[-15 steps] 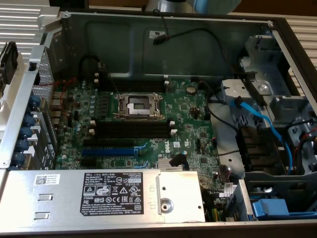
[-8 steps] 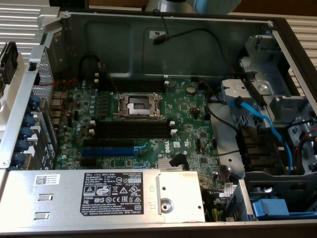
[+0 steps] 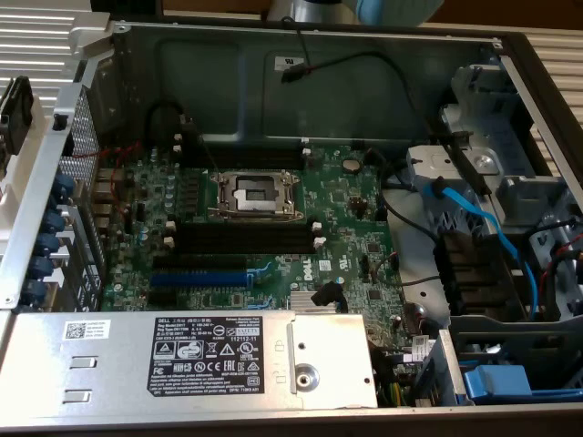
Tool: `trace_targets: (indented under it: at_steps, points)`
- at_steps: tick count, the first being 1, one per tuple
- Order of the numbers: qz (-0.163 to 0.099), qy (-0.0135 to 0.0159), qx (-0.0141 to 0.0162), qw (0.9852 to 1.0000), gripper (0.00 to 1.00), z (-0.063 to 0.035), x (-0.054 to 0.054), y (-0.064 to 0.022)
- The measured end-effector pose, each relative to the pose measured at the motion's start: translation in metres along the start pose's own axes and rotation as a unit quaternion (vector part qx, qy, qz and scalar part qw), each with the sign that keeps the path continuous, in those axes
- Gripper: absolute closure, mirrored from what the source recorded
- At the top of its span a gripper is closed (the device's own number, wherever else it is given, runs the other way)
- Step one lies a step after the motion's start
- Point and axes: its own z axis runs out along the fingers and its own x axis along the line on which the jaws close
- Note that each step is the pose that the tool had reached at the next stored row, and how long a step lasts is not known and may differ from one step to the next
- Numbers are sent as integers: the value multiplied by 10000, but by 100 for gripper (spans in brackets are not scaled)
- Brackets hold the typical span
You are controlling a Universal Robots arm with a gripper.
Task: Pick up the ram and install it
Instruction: 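Pick up the ram and move it above insertion slot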
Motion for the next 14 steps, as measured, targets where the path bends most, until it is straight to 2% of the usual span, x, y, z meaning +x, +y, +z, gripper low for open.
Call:
trace_targets:
  at_steps: [14]
  points:
    - [0, -4, -49, 10000, 90, 0, 0, -2]
